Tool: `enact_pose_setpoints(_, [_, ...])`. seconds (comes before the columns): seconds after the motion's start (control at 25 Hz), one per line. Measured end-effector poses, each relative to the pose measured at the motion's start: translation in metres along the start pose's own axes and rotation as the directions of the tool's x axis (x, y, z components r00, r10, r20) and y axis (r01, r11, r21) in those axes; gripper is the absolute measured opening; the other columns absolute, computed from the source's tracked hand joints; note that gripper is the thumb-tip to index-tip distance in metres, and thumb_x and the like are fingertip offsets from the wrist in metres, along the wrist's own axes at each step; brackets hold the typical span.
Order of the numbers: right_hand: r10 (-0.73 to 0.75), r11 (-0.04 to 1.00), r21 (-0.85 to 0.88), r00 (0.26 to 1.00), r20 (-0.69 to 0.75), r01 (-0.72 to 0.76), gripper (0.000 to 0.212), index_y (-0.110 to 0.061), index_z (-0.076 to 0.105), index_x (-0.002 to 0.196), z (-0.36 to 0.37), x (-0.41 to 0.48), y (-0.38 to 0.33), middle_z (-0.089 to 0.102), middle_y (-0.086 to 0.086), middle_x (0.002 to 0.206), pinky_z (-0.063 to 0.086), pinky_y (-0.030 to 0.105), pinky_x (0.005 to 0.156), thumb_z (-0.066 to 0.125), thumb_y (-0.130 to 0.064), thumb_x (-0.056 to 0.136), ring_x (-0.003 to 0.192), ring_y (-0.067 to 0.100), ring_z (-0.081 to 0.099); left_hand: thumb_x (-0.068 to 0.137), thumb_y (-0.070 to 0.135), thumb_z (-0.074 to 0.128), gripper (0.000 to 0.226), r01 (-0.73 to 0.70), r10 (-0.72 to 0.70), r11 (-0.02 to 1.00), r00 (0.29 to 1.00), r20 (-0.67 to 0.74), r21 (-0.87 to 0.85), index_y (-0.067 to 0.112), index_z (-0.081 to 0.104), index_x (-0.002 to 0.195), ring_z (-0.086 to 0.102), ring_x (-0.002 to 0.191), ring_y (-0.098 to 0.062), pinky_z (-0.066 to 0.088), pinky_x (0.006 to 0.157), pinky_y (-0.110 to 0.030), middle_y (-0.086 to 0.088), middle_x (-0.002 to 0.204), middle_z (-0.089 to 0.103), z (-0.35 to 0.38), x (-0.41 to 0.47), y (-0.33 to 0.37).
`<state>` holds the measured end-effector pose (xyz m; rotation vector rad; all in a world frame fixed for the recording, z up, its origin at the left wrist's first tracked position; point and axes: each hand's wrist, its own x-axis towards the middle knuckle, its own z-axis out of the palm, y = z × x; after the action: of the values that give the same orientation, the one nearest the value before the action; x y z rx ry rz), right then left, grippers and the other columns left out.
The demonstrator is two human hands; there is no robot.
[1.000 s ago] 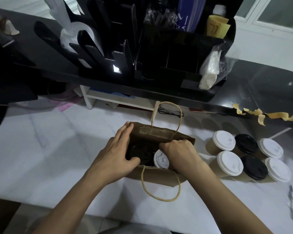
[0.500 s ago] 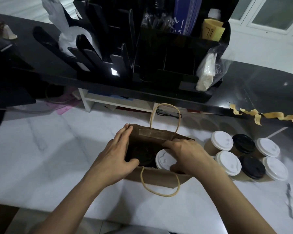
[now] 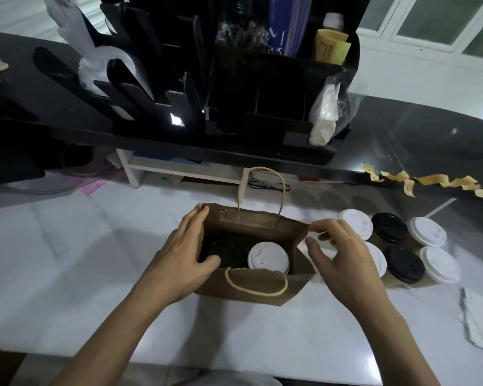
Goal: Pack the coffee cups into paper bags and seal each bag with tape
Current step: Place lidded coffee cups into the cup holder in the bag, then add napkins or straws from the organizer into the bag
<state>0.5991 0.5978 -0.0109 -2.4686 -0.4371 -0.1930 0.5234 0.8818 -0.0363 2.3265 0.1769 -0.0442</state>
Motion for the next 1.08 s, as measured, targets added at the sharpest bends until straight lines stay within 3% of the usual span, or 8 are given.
enact_pose_setpoints(0.08, [0.088,0.995,0.057,0.996,-0.003,-0.087,0.005,-0.030,0.063,0.096,0.003,-0.005,0.003,0.061,-0.019,0.096,0.043,0.019,0.074,0.067,-0.031,0.094,0.094,-0.004,0.058,0.091,0.031,0.061,0.088,0.019,-0.019,1.000,1.000,-0.007,-0.003,0.038,0.005,0.158,0.021,0.149,-0.013,0.037,0.115,-0.043,0.027,0.162,-0.001,0.001,0.000,0.001])
enact_pose_setpoints(0.24, [0.110,0.990,0.086,0.993,0.047,-0.113,0.023,-0.031,0.066,0.093,0.011,-0.011,0.006,0.060,-0.017,0.098,0.045,0.024,0.076,0.050,-0.048,0.099,0.094,-0.003,0.058,0.094,0.029,0.058,0.078,0.006,-0.007,1.000,0.999,-0.042,-0.029,0.039,0.012,0.156,0.030,0.145,-0.015,0.041,0.111,-0.041,0.024,0.160,0.009,0.001,-0.001,0.002])
enact_pose_setpoints(0.48, [0.077,0.987,0.133,0.991,0.105,-0.091,0.036,-0.031,0.070,0.104,0.015,-0.012,0.005,0.055,-0.016,0.107,0.048,0.024,0.084,0.041,-0.051,0.101,0.102,-0.002,0.056,0.098,0.030,0.057,0.068,0.024,-0.034,0.996,0.993,-0.112,-0.086,0.044,0.018,0.153,0.046,0.133,-0.017,0.050,0.102,-0.046,0.014,0.159,0.027,-0.003,-0.004,0.002])
enact_pose_setpoints(0.8, [0.063,0.986,0.144,0.988,0.142,-0.083,0.033,-0.031,0.070,0.105,0.016,-0.012,0.001,0.054,-0.017,0.108,0.044,0.015,0.081,0.042,-0.050,0.100,0.102,-0.004,0.055,0.099,0.034,0.057,0.064,0.004,-0.021,0.990,0.993,-0.119,-0.139,0.050,0.022,0.149,0.050,0.122,-0.008,0.053,0.093,-0.037,0.019,0.150,0.037,-0.005,-0.006,-0.006])
enact_pose_setpoints(0.96, [0.065,0.985,0.153,0.995,0.078,-0.077,0.033,-0.031,0.070,0.098,0.014,-0.008,0.000,0.057,-0.018,0.102,0.047,0.021,0.079,0.044,-0.052,0.099,0.097,0.000,0.058,0.099,0.035,0.055,0.060,-0.011,-0.005,0.994,0.990,-0.142,-0.113,0.049,0.025,0.149,0.049,0.123,-0.006,0.049,0.084,-0.023,0.021,0.149,0.036,-0.006,-0.003,-0.006])
enact_pose_setpoints(1.08, [0.061,0.986,0.159,0.998,-0.028,-0.056,0.036,-0.028,0.067,0.089,0.005,0.001,-0.005,0.060,-0.016,0.091,0.048,0.025,0.075,0.043,-0.055,0.095,0.089,0.004,0.060,0.099,0.037,0.054,0.055,-0.020,0.003,0.995,0.984,-0.176,-0.094,0.048,0.030,0.148,0.048,0.121,-0.005,0.050,0.087,-0.024,0.021,0.144,0.038,-0.012,0.000,0.001])
